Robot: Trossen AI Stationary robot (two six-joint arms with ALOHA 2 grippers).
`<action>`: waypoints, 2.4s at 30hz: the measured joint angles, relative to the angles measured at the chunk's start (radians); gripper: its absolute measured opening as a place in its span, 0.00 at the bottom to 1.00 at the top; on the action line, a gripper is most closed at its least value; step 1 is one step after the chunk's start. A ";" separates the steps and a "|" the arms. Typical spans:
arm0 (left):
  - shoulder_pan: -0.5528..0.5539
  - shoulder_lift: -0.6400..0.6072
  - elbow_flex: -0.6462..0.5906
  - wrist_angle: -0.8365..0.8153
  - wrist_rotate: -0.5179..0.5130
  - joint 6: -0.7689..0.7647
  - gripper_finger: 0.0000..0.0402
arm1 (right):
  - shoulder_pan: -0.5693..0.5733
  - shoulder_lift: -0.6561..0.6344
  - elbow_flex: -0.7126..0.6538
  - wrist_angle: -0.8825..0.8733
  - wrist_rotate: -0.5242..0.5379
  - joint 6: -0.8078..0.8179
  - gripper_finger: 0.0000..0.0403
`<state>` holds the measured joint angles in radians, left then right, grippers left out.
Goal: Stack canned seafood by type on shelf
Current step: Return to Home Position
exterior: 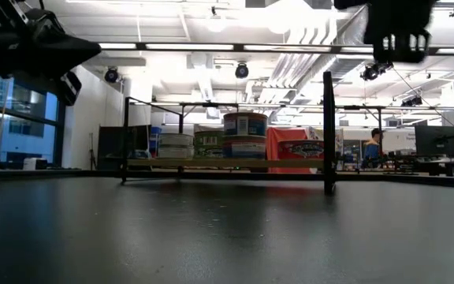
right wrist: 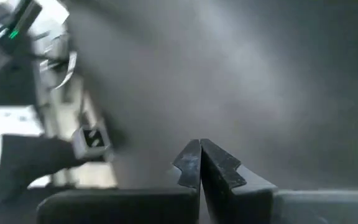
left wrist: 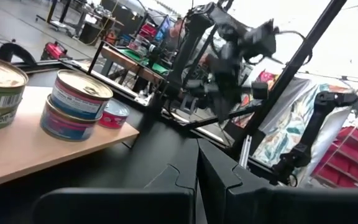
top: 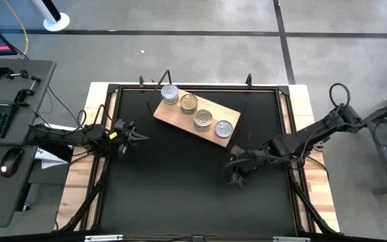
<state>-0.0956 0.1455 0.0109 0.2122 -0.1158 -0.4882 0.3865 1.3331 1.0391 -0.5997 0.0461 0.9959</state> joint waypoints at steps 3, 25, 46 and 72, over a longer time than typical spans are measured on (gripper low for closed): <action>0.001 -0.010 0.000 -0.009 0.000 -0.016 0.00 | -0.001 0.001 -0.110 0.191 -0.088 -0.010 0.00; 0.001 -0.006 0.000 -0.027 0.001 0.001 0.00 | -0.331 -0.610 -0.937 0.987 -0.274 -0.525 0.00; 0.002 -0.006 0.001 -0.036 0.000 0.002 0.00 | -0.320 -0.764 -1.022 0.606 0.076 -0.708 0.00; 0.030 -0.142 0.002 -0.190 0.009 0.002 0.00 | -0.334 -1.326 -1.021 0.685 0.057 -0.708 0.00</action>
<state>-0.0658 0.0032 0.0128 0.0226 -0.1070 -0.4862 0.0521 0.0067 0.0177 0.0848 0.1036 0.2874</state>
